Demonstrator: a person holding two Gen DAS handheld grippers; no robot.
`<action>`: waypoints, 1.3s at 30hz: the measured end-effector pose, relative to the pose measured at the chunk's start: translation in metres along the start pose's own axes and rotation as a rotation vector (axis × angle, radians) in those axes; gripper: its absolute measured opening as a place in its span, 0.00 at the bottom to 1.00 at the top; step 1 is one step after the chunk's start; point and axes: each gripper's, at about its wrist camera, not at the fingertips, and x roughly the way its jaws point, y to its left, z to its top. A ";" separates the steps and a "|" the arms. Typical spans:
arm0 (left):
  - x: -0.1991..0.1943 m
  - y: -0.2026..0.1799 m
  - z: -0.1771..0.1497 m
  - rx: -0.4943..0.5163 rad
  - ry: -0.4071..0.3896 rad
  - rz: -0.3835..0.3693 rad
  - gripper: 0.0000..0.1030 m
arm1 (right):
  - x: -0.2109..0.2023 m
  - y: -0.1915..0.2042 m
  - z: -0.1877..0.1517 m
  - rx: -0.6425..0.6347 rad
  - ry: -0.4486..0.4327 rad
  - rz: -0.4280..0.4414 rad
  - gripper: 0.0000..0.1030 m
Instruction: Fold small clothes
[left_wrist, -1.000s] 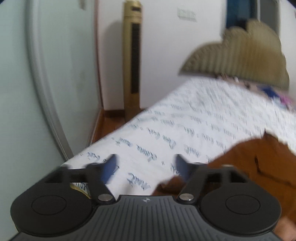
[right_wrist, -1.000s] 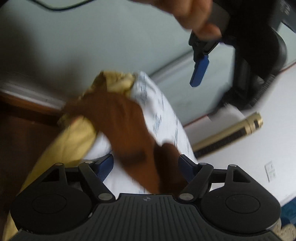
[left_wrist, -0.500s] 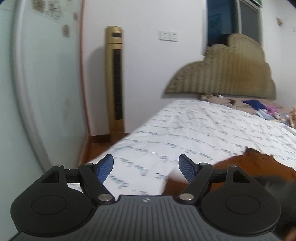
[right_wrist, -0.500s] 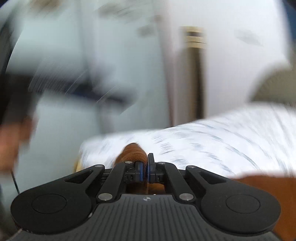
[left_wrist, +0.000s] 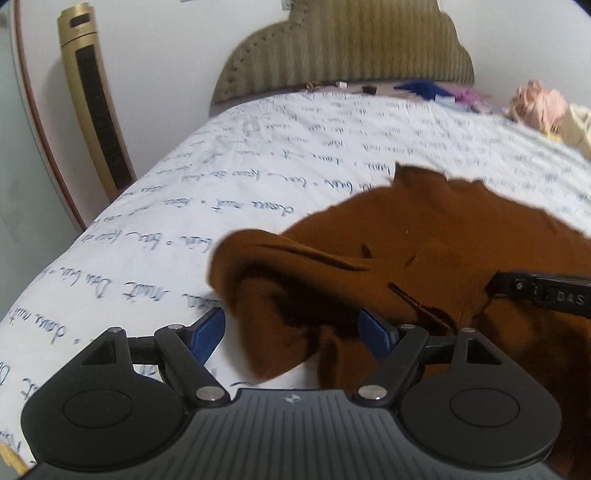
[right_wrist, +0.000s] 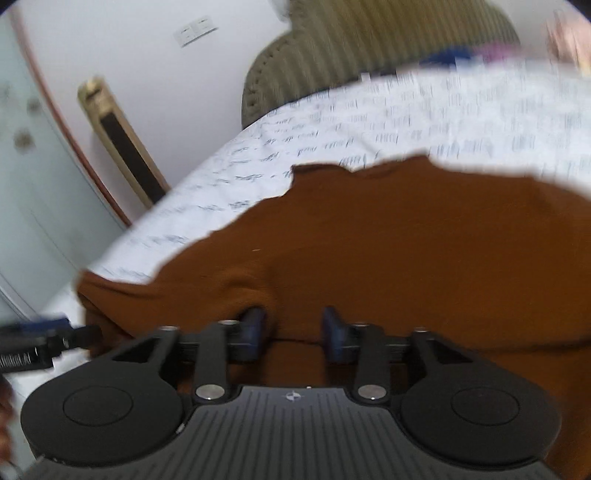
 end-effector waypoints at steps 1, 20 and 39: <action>0.005 -0.005 0.000 0.008 0.003 0.026 0.77 | -0.001 0.006 0.000 -0.074 -0.013 -0.032 0.52; 0.002 -0.004 -0.001 -0.005 -0.023 0.059 0.77 | 0.029 0.102 -0.039 -1.324 -0.137 -0.188 0.06; 0.007 -0.088 0.004 0.229 -0.147 0.048 0.77 | -0.083 -0.021 0.193 -0.069 -0.378 0.126 0.07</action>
